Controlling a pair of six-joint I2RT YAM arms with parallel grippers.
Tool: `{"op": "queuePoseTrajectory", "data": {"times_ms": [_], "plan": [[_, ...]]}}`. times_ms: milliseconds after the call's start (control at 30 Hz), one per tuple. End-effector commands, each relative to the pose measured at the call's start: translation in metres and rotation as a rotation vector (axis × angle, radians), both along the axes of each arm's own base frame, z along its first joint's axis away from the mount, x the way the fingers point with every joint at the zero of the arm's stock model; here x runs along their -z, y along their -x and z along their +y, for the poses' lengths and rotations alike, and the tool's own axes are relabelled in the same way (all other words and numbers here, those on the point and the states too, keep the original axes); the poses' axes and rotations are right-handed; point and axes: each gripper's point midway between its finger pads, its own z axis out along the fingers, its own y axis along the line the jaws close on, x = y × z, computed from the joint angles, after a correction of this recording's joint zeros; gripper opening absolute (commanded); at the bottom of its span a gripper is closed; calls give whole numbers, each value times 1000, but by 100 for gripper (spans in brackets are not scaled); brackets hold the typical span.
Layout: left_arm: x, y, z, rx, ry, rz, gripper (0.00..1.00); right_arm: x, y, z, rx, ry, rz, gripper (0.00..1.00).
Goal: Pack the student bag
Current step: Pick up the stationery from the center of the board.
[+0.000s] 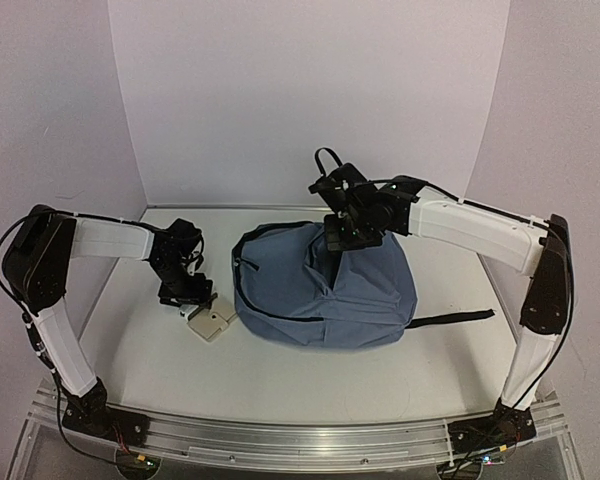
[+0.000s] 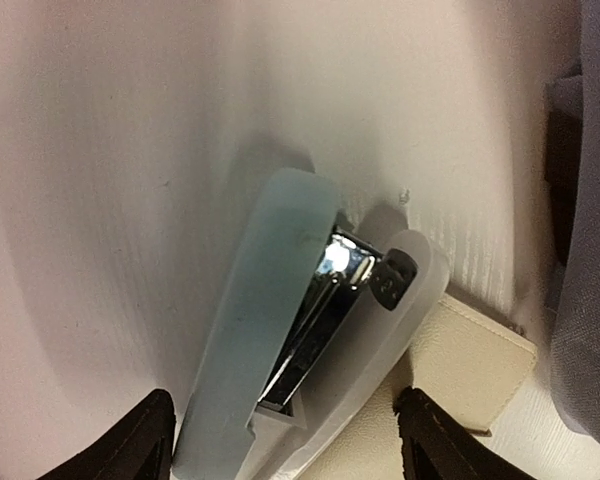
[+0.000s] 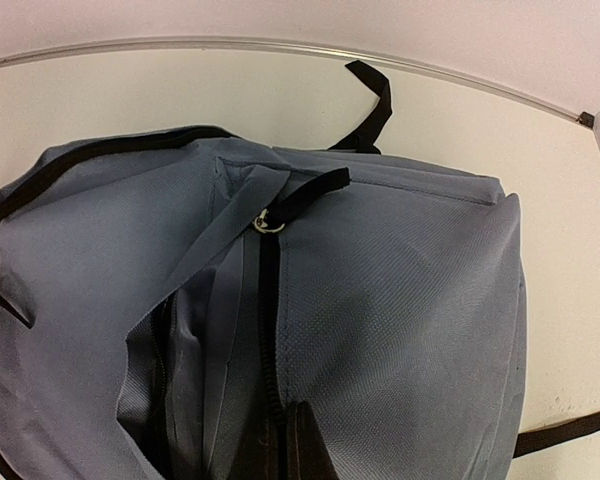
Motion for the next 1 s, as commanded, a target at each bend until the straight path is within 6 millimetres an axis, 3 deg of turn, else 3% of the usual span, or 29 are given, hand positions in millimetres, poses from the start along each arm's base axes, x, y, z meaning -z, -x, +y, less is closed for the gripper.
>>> {"op": "queuePoseTrajectory", "data": {"times_ms": [0,100,267,433,633,767,833,967], "plan": [[-9,-11,-4,7,13,-35,74,-57,0,10,-15,-128,-118,0],[-1,-16,2,-15,-38,-26,71,-57,-1,11,-19,-129,-117,0],[13,-22,18,-41,-152,-7,55,-58,0,12,-23,-133,-116,0],[4,-27,20,-55,-157,-46,40,-60,0,11,-23,-137,-117,0],[-12,-25,25,-80,-150,-93,31,-63,0,15,-35,-147,-116,0],[-36,-23,26,-107,-121,-142,28,-65,2,20,-60,-165,-107,0],[-59,-22,19,-102,-64,-168,28,-69,5,25,-85,-190,-99,0],[-131,-11,-27,-5,186,-264,29,-79,12,37,-150,-253,-86,0]]}}
